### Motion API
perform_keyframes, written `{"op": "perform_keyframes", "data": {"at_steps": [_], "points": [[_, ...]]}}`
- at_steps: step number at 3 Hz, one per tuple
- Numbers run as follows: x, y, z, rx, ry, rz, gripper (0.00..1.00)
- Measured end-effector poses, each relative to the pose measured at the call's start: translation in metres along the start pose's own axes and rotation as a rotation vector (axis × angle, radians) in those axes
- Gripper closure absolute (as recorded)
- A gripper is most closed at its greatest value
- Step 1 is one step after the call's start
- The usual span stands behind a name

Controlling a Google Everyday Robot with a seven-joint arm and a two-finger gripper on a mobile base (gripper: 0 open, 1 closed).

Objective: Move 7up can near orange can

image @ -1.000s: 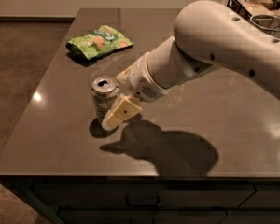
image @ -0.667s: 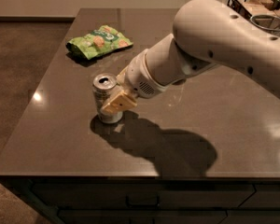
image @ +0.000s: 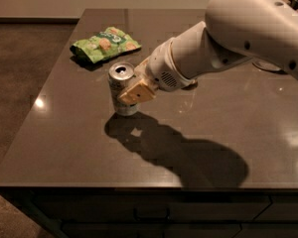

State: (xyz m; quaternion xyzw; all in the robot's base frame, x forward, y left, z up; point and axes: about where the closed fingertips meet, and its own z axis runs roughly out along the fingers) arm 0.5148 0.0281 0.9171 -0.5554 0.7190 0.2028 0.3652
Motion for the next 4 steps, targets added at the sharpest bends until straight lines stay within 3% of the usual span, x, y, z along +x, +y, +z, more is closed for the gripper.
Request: {"op": "perform_keyframes", "data": {"at_steps": [1, 3, 4], "points": [[0.013, -0.038, -0.035, 0.103, 0.021, 0.053, 1.0], [0.078, -0.099, -0.082, 0.232, 0.164, 0.202, 1.0], [0.107, -0.113, -0.09, 0.269, 0.181, 0.278, 0.85]]}}
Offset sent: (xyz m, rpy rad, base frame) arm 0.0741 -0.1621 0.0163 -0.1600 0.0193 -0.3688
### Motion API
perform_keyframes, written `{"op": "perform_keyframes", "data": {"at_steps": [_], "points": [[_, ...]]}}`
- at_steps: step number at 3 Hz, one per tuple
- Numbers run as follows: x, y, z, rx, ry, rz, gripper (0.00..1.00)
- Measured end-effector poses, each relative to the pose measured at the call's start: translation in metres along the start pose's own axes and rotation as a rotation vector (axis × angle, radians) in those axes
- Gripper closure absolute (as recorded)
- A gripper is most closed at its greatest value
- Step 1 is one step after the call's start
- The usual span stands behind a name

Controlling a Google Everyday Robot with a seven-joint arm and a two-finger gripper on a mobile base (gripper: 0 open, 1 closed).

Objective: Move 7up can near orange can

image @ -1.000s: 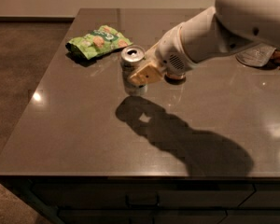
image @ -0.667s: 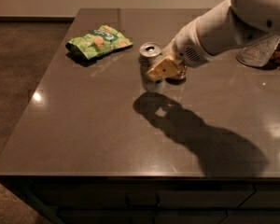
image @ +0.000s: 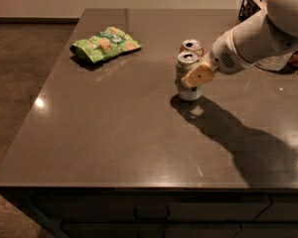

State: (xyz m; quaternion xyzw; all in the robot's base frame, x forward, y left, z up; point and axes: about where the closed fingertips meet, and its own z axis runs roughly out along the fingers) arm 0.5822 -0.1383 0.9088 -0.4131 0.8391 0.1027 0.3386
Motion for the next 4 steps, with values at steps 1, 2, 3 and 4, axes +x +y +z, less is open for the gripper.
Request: {"op": "perform_keyframes", "data": {"at_steps": [1, 2, 3, 4], "points": [[0.015, -0.016, 0.0, 0.025, -0.001, 0.058, 0.62], [0.027, -0.025, 0.0, 0.043, -0.011, 0.093, 0.38], [0.026, -0.024, 0.0, 0.042, -0.011, 0.09, 0.15], [0.025, -0.022, 0.0, 0.041, -0.011, 0.087, 0.0]]}}
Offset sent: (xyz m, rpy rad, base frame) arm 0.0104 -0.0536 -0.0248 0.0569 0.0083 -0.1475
